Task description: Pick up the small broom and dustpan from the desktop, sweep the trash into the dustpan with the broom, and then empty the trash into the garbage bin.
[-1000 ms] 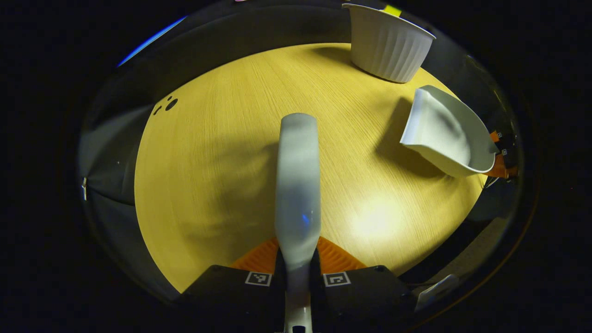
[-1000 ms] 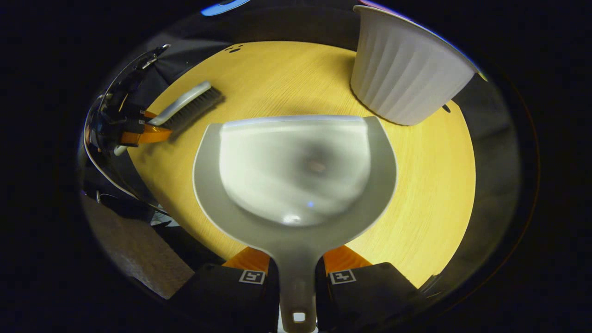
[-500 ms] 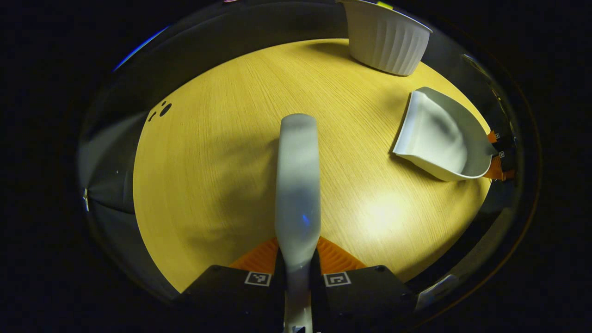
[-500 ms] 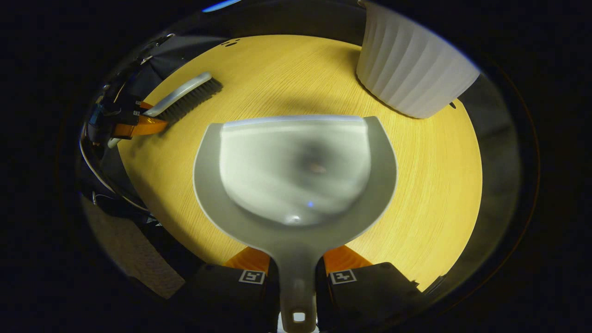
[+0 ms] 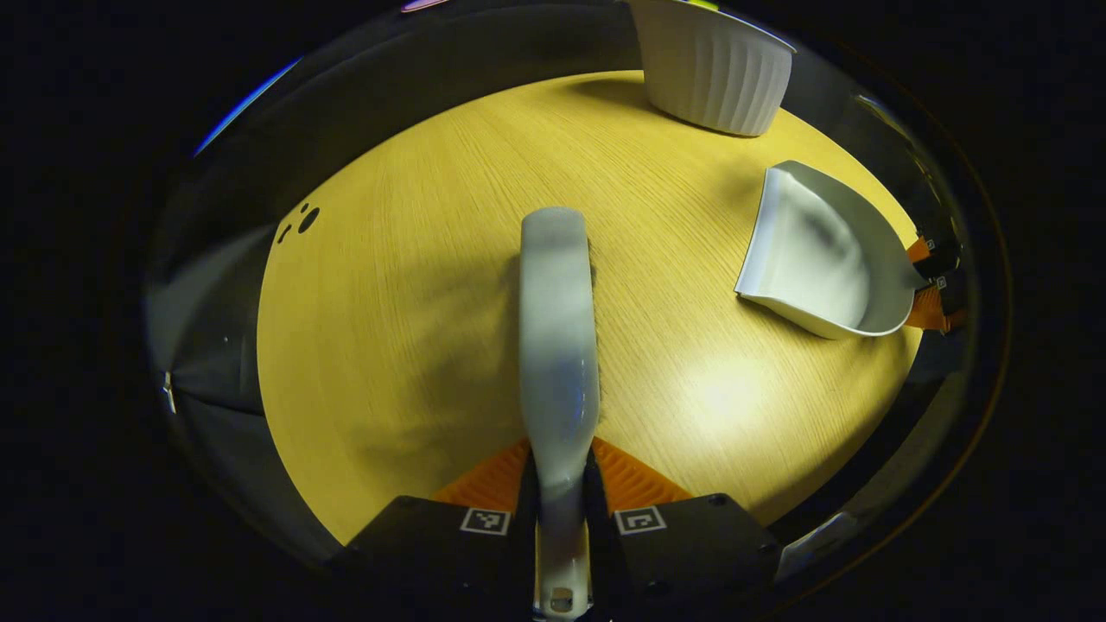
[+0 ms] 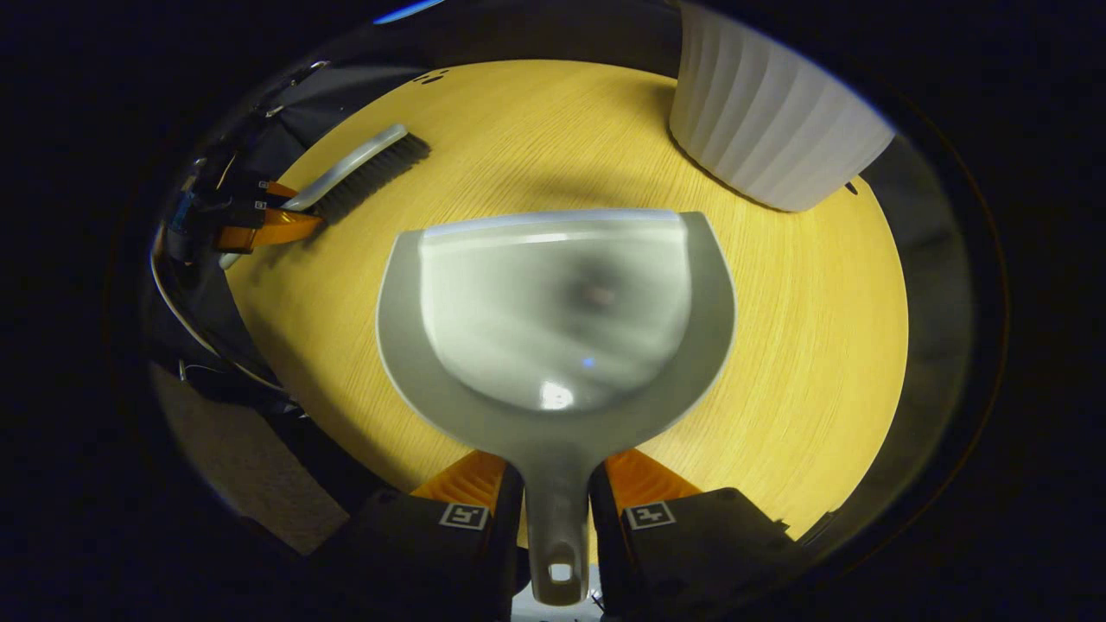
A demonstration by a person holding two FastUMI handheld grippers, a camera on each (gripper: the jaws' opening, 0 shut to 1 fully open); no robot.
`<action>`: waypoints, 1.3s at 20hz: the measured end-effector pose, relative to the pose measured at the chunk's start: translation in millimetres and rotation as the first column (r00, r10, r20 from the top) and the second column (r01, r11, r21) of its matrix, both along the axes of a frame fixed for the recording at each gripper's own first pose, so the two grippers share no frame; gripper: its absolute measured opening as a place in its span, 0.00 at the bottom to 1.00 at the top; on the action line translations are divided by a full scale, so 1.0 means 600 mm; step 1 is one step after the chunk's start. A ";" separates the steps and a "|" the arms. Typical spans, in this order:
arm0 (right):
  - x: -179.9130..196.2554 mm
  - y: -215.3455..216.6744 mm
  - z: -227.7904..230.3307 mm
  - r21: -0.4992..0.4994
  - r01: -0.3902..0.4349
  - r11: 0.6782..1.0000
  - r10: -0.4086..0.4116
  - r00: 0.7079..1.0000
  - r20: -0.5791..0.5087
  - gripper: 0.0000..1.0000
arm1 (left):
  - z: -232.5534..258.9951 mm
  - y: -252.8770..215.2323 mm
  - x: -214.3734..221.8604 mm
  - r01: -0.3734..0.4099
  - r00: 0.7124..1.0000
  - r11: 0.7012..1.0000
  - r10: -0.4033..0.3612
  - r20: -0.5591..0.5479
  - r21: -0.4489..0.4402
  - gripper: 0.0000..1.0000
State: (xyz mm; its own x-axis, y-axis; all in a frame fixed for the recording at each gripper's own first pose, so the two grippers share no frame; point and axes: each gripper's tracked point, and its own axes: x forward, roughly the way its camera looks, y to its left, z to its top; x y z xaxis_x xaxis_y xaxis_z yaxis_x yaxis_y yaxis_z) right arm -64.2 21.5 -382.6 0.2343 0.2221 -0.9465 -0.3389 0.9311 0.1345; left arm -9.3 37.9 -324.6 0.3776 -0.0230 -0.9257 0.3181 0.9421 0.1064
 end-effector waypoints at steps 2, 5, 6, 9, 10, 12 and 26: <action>-0.003 -0.003 0.019 0.010 0.000 1.000 0.000 1.000 0.009 0.43 | 0.011 -0.001 -0.004 0.010 1.000 1.000 -0.010 0.011 0.009 0.30; -0.008 -0.009 0.052 0.023 -0.009 1.000 0.008 0.999 0.042 0.42 | 0.036 0.002 -0.017 0.005 0.999 1.000 -0.005 0.034 0.012 0.31; -0.011 -0.011 0.073 0.035 -0.007 0.999 0.005 0.998 0.058 0.42 | 0.046 0.002 -0.021 -0.001 0.999 1.000 0.000 0.047 0.010 0.31; -0.006 -0.014 0.125 0.070 0.012 0.997 -0.021 0.992 0.122 0.41 | 0.087 -0.002 -0.028 -0.031 0.995 0.999 0.033 0.089 -0.019 0.31; -0.001 -0.013 0.140 0.080 0.018 0.997 -0.030 0.988 0.151 0.41 | 0.103 -0.006 -0.025 -0.045 0.992 0.998 0.049 0.114 -0.033 0.31; 0.021 -0.011 0.185 0.109 0.027 0.994 -0.052 0.970 0.236 0.41 | 0.144 -0.009 -0.013 -0.073 0.979 0.995 0.084 0.188 -0.064 0.31; 0.146 0.002 0.482 0.253 0.029 0.967 -0.209 0.657 0.724 0.40 | 0.453 -0.049 0.068 -0.043 0.673 0.928 0.301 0.675 -0.371 0.31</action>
